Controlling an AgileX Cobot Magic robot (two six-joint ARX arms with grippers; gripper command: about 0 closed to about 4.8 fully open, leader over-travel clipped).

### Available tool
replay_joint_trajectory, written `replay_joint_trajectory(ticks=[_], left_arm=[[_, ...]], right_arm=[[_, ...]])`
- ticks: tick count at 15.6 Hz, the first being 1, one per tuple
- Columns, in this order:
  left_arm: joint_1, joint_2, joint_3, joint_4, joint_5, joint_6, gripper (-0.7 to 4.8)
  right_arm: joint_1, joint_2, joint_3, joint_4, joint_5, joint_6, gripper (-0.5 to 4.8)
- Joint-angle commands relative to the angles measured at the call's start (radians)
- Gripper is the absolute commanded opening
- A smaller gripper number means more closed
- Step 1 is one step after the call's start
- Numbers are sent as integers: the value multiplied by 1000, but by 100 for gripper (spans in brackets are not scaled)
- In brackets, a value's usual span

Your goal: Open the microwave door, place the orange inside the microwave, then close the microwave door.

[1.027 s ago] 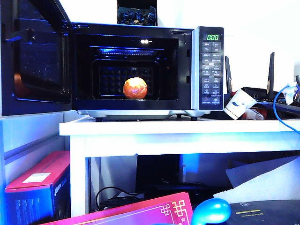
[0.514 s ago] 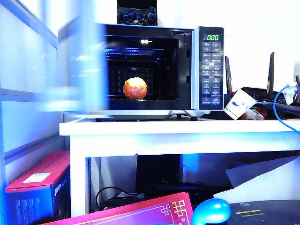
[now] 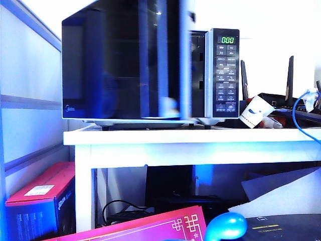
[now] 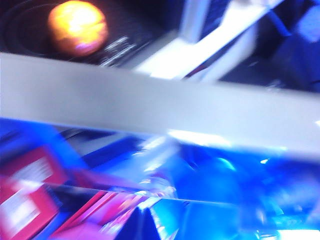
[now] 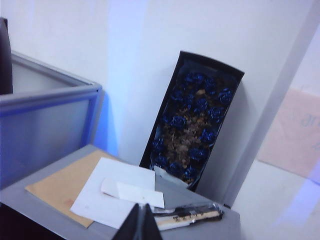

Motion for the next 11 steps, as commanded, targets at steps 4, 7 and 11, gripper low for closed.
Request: replay_joint_trajectory(ticks=[4, 7, 11], left_arm=[[-57, 85, 2, 223, 150, 31, -5], [-72, 143, 2, 397, 150, 34, -4], [-83, 217, 2, 563, 153, 34, -5]], right_arm=[[2, -19, 5, 43, -3, 5, -4], [2, -41, 5, 48, -2, 5, -4], [2, -66, 5, 84, -3, 23, -4]])
